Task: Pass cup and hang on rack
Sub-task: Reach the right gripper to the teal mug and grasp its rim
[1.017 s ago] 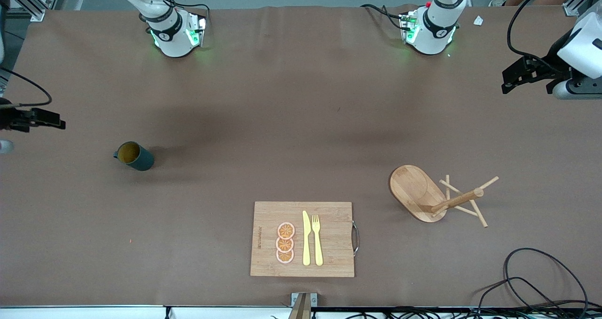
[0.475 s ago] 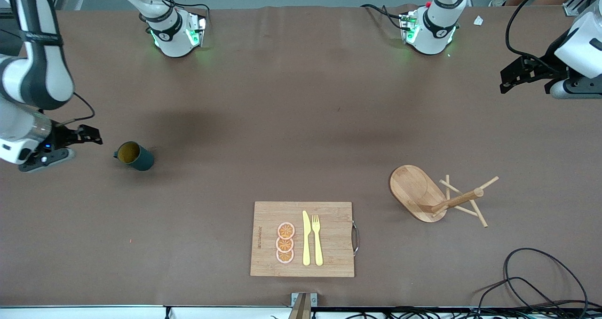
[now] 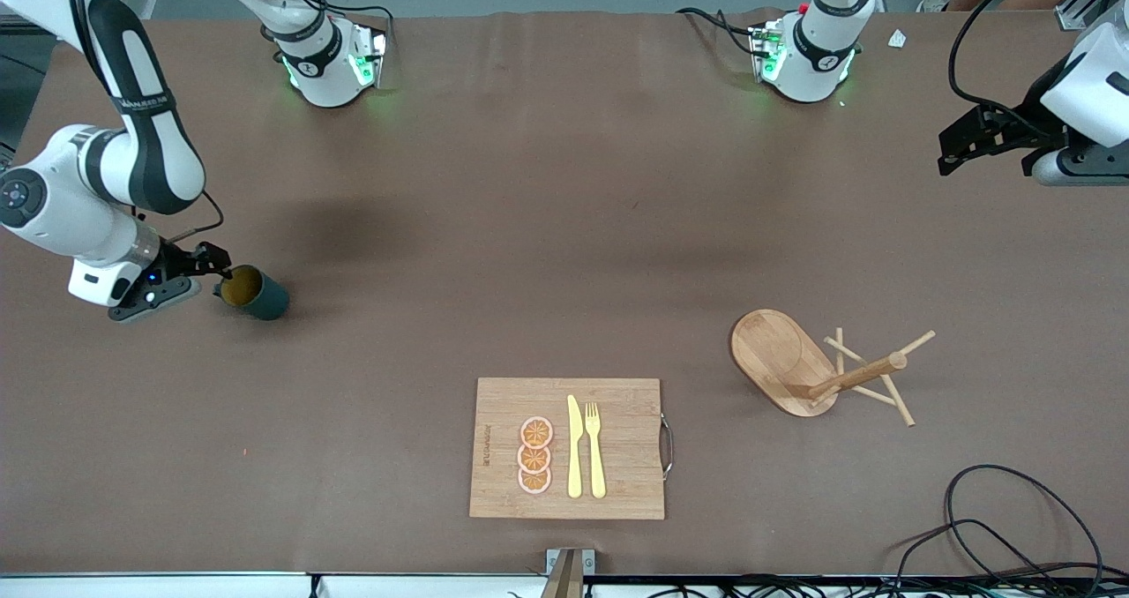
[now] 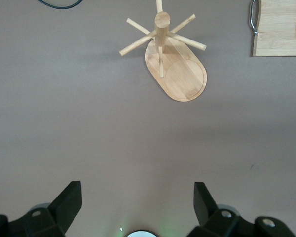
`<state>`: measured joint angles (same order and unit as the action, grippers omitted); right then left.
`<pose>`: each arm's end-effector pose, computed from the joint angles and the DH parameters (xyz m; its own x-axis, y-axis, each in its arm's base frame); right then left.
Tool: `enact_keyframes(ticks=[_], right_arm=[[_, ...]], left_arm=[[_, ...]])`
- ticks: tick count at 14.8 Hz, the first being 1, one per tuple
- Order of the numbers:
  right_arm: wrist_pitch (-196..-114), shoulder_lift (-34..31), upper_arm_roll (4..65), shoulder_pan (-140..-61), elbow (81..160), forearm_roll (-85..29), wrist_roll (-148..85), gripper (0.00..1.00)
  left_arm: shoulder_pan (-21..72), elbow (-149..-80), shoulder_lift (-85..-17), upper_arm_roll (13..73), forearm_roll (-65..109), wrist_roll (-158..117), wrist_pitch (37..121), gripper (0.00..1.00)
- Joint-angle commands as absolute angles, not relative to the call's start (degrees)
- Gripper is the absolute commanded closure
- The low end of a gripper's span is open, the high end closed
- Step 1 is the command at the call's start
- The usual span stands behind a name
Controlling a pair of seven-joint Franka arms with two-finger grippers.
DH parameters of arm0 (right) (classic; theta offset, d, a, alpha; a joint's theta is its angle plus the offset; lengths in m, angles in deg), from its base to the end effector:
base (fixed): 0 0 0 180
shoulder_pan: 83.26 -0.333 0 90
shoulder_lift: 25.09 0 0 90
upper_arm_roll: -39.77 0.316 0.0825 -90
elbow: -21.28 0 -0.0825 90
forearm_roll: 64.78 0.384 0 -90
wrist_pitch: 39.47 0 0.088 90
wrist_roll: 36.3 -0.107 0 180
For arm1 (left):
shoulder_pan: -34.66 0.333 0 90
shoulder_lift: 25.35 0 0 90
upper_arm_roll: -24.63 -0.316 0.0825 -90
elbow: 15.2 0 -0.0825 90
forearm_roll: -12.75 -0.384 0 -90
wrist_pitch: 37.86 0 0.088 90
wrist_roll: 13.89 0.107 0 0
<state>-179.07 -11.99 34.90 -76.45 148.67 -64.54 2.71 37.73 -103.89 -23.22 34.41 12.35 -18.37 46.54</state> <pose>0.5350 -0.1106 0.2704 0.8887 0.4579 -0.0218 0.4581 -0.8889 0.0036 0.5293 -0.0634 0.6467 0.9986 -0.0378 -0.0371 -0.0384 -0.9991 -0.0162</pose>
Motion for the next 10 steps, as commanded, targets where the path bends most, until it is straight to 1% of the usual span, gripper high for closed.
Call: enact_keyframes(ticks=[1, 3, 4, 6, 7, 10], right_arm=[[-182.7, -10.3, 35.0, -78.2, 150.1, -63.6, 3.9, 0.24], [-183.0, -9.6, 35.0, -79.2, 150.1, -63.6, 4.0, 0.43], [-183.1, -9.6, 35.0, -79.4, 150.1, -63.6, 4.0, 0.56], [-182.9, -9.6, 34.9, -80.2, 150.0, -63.7, 6.2, 0.86], [-182.9, -9.6, 35.0, -80.2, 150.0, -63.7, 7.4, 0.99], [-179.9, -10.3, 35.1, -81.0, 149.6, -63.5, 5.6, 1.00]], left_arm=[[38.0, -103.5, -23.8, 34.6, 12.4, -18.4, 46.5, 0.00], [37.7, -103.5, -23.9, 34.6, 12.2, -18.4, 46.8, 0.00], [37.7, -103.5, -24.0, 34.6, 12.2, -18.4, 46.8, 0.00], [37.7, -103.5, -24.0, 34.6, 12.2, -18.3, 46.8, 0.00], [37.7, -103.5, -24.1, 34.6, 12.2, -18.3, 46.8, 0.00], [37.0, -103.5, -25.2, 34.7, 12.3, -18.3, 47.5, 0.00]])
